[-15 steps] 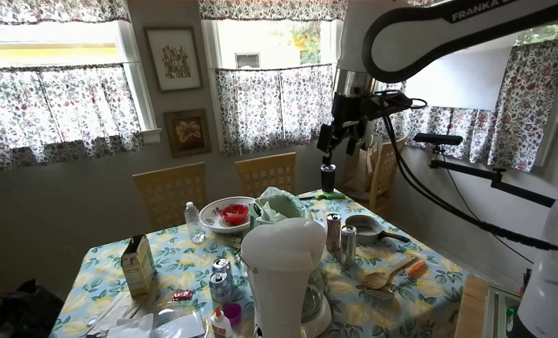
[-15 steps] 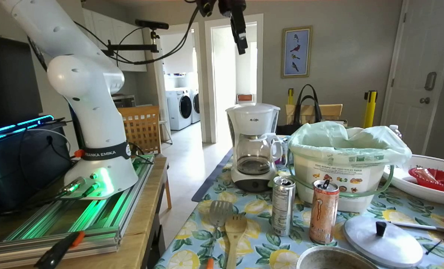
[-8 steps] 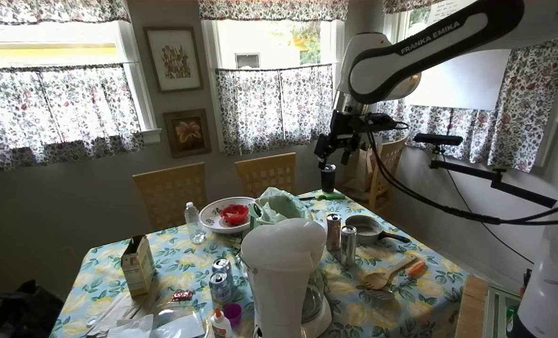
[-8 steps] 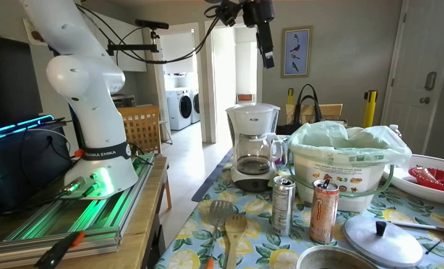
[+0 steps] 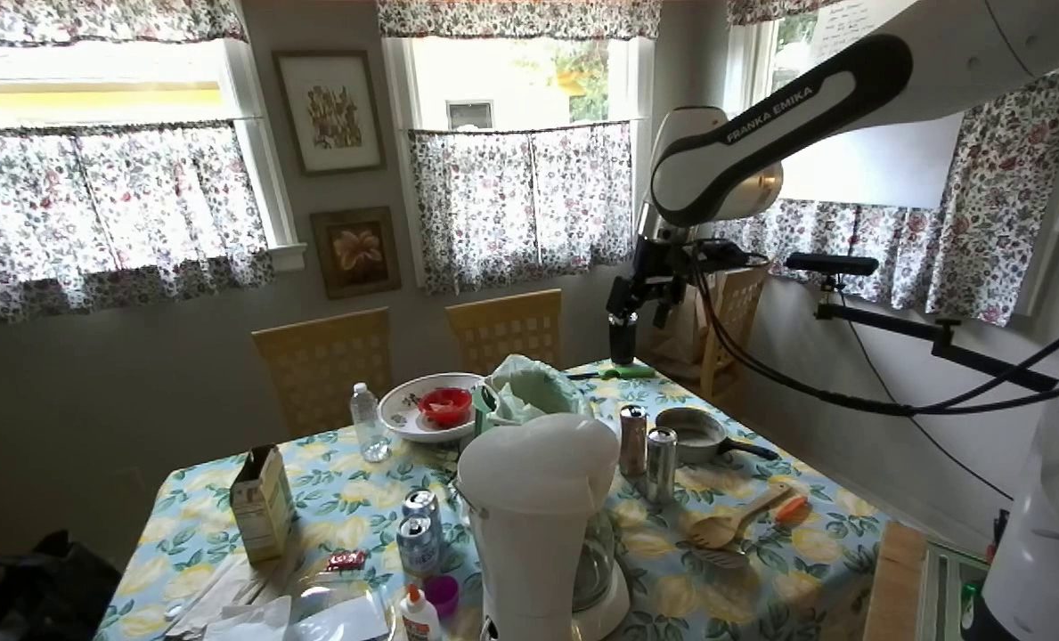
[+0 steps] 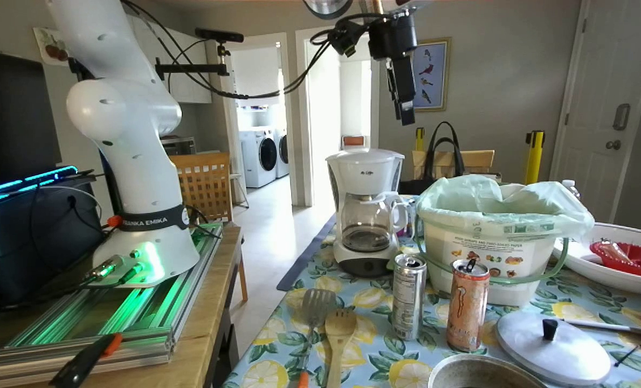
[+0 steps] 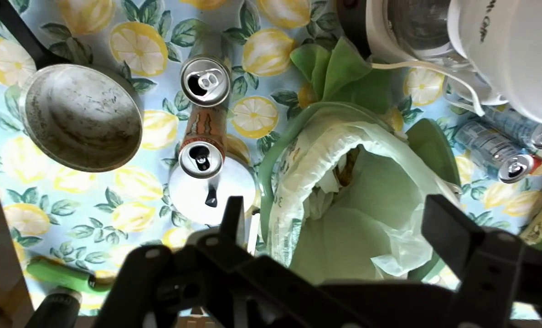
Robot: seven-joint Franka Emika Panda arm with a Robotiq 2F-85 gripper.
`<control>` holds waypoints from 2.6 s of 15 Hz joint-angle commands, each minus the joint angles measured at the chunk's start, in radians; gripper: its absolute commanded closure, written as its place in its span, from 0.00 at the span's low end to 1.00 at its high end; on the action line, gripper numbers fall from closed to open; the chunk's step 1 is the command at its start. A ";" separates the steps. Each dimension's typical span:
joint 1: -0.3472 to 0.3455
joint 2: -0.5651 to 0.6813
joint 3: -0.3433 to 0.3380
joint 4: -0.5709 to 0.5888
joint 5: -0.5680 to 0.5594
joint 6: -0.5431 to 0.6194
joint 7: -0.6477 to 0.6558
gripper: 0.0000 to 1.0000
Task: Put the orange can on top of the silver can.
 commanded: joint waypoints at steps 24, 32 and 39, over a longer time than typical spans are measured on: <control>-0.105 0.375 -0.059 0.153 -0.045 0.126 -0.096 0.00; -0.132 0.547 -0.035 0.239 -0.009 0.265 -0.216 0.00; -0.156 0.633 0.005 0.294 0.005 0.266 -0.276 0.00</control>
